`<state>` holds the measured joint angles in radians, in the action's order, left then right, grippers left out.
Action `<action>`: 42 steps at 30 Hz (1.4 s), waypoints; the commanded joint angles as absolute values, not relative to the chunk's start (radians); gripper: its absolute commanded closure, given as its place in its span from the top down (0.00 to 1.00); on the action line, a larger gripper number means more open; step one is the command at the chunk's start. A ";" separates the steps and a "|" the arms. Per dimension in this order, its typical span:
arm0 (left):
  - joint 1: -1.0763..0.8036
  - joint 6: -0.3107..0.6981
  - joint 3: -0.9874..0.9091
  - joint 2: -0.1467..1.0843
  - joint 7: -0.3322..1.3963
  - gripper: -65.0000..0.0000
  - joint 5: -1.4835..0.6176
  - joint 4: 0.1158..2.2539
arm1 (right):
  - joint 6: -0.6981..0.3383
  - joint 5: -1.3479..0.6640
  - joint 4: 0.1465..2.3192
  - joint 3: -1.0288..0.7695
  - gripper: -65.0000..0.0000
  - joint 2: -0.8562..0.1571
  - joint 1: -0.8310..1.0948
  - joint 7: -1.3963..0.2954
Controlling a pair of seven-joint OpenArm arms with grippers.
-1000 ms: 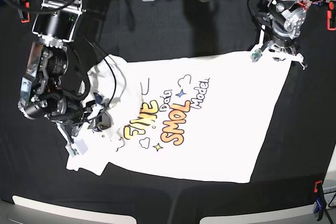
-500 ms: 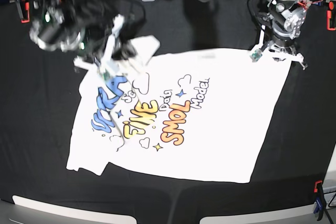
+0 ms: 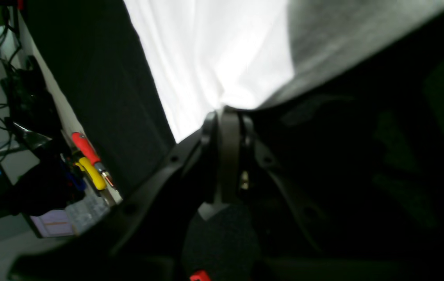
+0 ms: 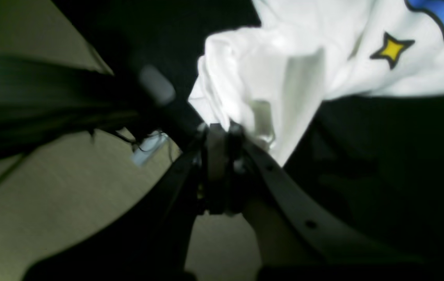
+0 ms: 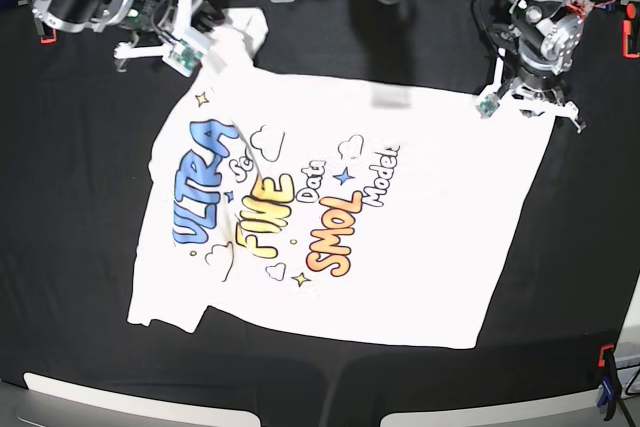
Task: Layout the t-shirt on the table in an organized manner, then fold the t-shirt properly
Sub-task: 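Pull the sleeve outward with the right gripper to unfold the shirt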
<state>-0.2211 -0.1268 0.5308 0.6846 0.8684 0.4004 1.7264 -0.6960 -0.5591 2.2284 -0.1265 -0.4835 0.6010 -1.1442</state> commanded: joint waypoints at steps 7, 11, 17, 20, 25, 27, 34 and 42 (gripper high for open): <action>-0.213 -0.163 0.524 0.699 0.934 0.00 0.520 1.743 | -0.698 -0.731 2.252 -0.131 0.00 -0.546 0.598 -1.010; -0.213 -0.258 0.524 0.699 0.958 0.00 0.571 1.743 | -0.698 -0.869 2.252 -0.131 0.00 -0.545 0.596 -1.018; -0.213 -0.323 0.524 0.699 0.958 0.00 0.606 1.743 | -0.698 -0.986 2.252 -0.131 0.00 -0.545 0.566 -1.056; -0.213 -0.324 0.524 0.699 0.959 0.00 0.612 1.743 | -0.698 -1.056 2.252 -0.131 0.00 -0.539 0.542 -1.079; -0.213 -0.464 0.524 0.699 0.997 0.10 0.753 1.743 | -0.698 -1.202 2.252 -0.131 0.00 -0.540 0.529 -1.157; -0.213 -0.498 0.524 0.699 1.005 0.19 0.811 1.743 | -0.698 -1.213 2.252 -0.131 0.00 -0.540 0.528 -1.158; -0.212 -0.514 0.524 0.699 1.006 0.26 0.841 1.743 | -0.698 -1.208 2.252 -0.205 0.00 -0.492 0.520 -1.096; -0.213 -0.521 0.524 0.699 1.006 0.26 0.837 1.743 | -0.698 -1.348 2.252 -0.371 0.00 -0.360 0.468 -1.154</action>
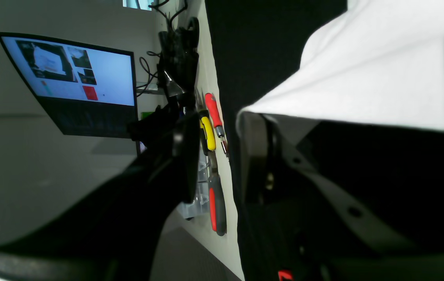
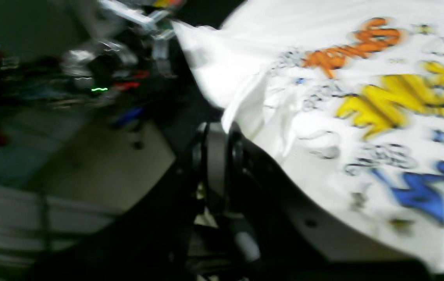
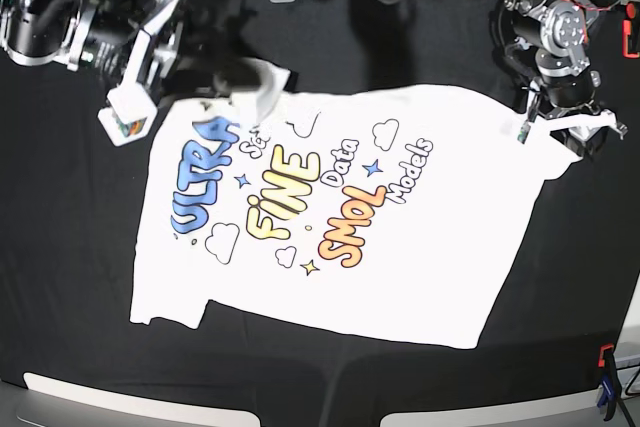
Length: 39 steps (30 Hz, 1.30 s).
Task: Layout the t-shirt on the table in an organized manner, then fold the t-shirt properly
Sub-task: 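Pull the sleeve outward with the right gripper to unfold the shirt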
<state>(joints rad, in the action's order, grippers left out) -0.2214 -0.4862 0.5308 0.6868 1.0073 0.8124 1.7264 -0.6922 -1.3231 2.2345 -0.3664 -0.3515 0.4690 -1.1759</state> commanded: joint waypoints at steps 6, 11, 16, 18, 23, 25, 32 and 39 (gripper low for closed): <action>-0.213 -0.522 0.524 0.699 1.006 0.26 0.837 1.743 | -0.698 -1.278 2.252 -0.239 0.02 -0.360 0.469 -1.161; -0.213 -0.521 0.524 0.699 1.023 0.26 0.837 1.743 | -0.698 -1.094 2.252 -0.057 0.54 -0.360 0.466 -1.264; -0.213 -0.521 0.524 0.699 1.028 0.26 0.837 1.743 | -0.698 -1.065 2.252 -0.017 0.55 -0.360 0.463 -1.282; -0.213 -0.521 0.524 0.699 1.024 0.26 0.837 1.743 | -0.698 -1.043 2.252 -0.055 0.55 -0.360 0.456 -1.277; -0.213 -0.521 0.524 0.698 1.021 0.26 0.837 1.743 | -0.698 -0.891 2.249 -0.323 0.55 -0.354 0.450 -1.119; -0.213 -0.521 0.524 0.698 1.021 0.26 0.836 1.743 | -0.693 -0.823 2.238 -0.449 0.55 -0.328 0.450 -1.070; -0.213 -0.521 0.524 0.695 1.021 0.26 0.831 1.743 | -0.650 -0.788 2.055 -0.639 0.55 -0.178 0.449 -1.034; -0.213 -0.521 0.524 0.693 1.021 0.26 0.777 1.743 | -0.659 -0.795 1.750 -0.635 0.55 -0.127 0.361 -0.970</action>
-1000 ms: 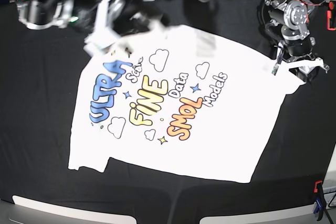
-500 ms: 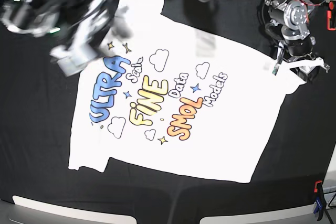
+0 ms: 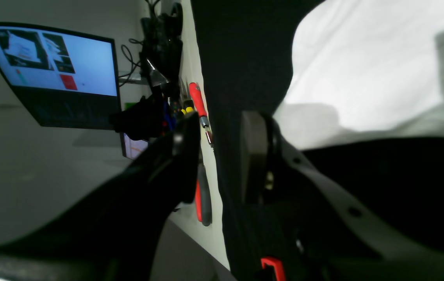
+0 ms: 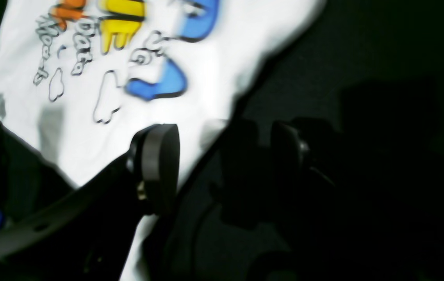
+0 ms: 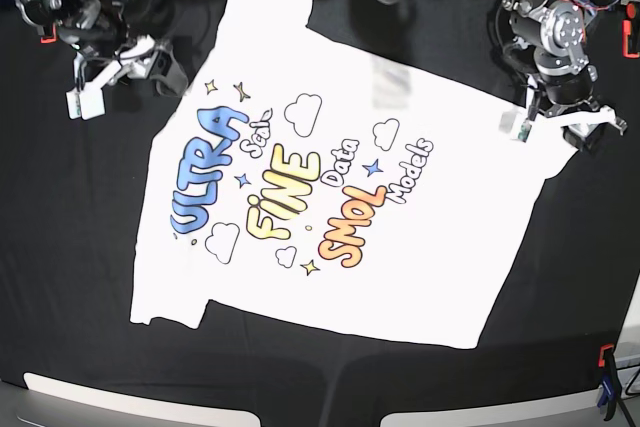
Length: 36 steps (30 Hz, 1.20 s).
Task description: Layout the t-shirt on the table in an organized manner, then fold the t-shirt properly
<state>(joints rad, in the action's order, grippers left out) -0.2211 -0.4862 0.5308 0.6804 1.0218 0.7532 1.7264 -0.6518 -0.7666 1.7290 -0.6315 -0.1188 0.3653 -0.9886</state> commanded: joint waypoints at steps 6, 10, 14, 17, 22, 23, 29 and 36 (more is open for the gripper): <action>-0.213 -0.521 0.524 0.693 1.016 0.26 0.777 1.743 | -0.698 -0.796 1.531 -0.622 0.55 -0.117 0.239 -1.035; -0.213 -0.521 0.524 0.693 1.013 0.26 0.777 1.743 | -0.698 -0.824 1.517 -0.569 0.38 -0.109 0.221 -1.054; -0.213 -0.521 0.524 0.693 1.013 0.26 0.777 1.743 | -0.698 -0.918 1.544 -0.543 0.00 -0.108 0.216 -1.051; -0.213 -0.521 0.524 0.693 1.013 0.26 0.777 1.743 | -0.698 -0.957 1.572 -0.543 0.00 -0.108 0.193 -1.047; -0.213 -0.521 0.524 0.693 1.013 0.26 0.777 1.743 | -0.685 -0.934 1.583 -0.543 0.00 -0.099 0.073 -1.048; -0.213 -0.521 0.524 0.693 1.013 0.26 0.777 1.743 | -0.673 -0.918 1.583 -0.543 0.00 -0.088 0.041 -1.047; -0.213 -0.521 0.524 0.693 1.013 0.26 0.777 1.743 | -0.668 -0.719 1.582 -0.527 0.00 0.060 -0.162 -1.048; -0.213 -0.521 0.524 0.694 1.003 0.26 0.777 1.743 | -0.629 -0.432 1.571 -0.245 0.00 0.157 -0.241 -0.952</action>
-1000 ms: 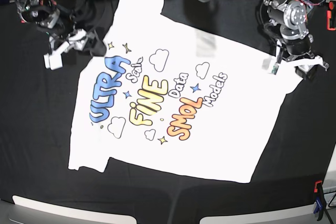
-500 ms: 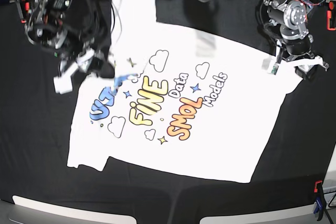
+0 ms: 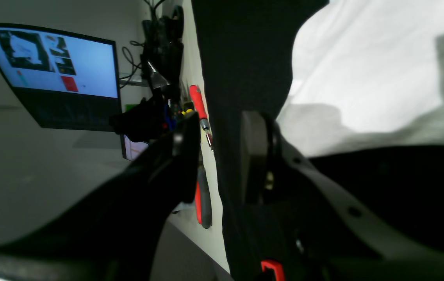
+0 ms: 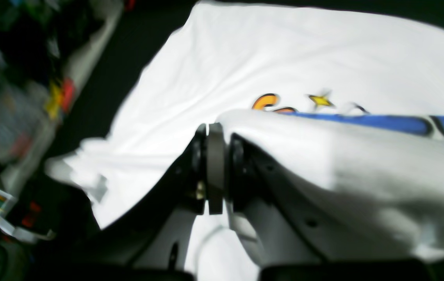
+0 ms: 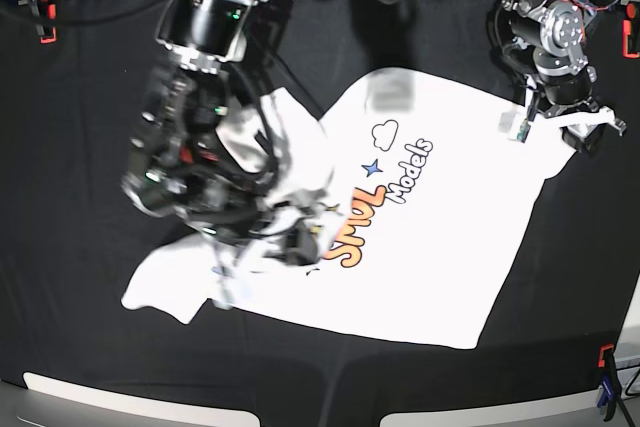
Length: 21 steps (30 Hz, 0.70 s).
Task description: Layout the t-shirt on the table in an organized manner, then fold the t-shirt properly
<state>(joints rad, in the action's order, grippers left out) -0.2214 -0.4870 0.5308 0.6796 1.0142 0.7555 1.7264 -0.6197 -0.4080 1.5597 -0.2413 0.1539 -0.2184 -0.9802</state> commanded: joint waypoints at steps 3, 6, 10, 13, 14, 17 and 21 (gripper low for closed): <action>-0.213 -0.521 0.524 0.693 0.999 0.26 0.777 1.743 | -0.559 -0.284 1.554 -0.073 0.00 0.157 -0.241 -0.894; -0.213 -0.521 0.524 0.693 0.999 0.26 0.777 1.743 | -0.493 -0.155 1.520 0.058 0.00 0.157 -0.241 -0.830; -0.213 -0.520 0.524 0.694 0.999 0.26 0.777 1.743 | -0.487 -0.131 1.500 0.156 0.09 0.157 -0.244 -0.822; -0.213 -0.520 0.524 0.694 0.994 0.26 0.786 1.743 | -0.487 -0.131 1.500 0.197 0.47 0.157 -0.245 -0.822; -0.213 -0.520 0.524 0.694 0.993 0.26 0.806 1.743 | -0.487 -0.131 1.500 0.203 0.54 0.157 -0.248 -0.823; -0.213 -0.520 0.524 0.694 0.994 0.26 0.890 1.743 | -0.489 -0.134 1.501 0.204 0.57 0.157 -0.265 -0.861; -0.213 -0.521 0.524 0.693 0.994 0.26 0.926 1.743 | -0.512 -0.133 1.523 0.191 0.57 0.157 -0.290 -0.990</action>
<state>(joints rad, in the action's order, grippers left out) -0.2218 -0.4873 0.5308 0.6792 0.9966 0.8974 1.7264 -0.5045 -0.1219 1.5017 0.1921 0.1497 -0.2661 -1.0077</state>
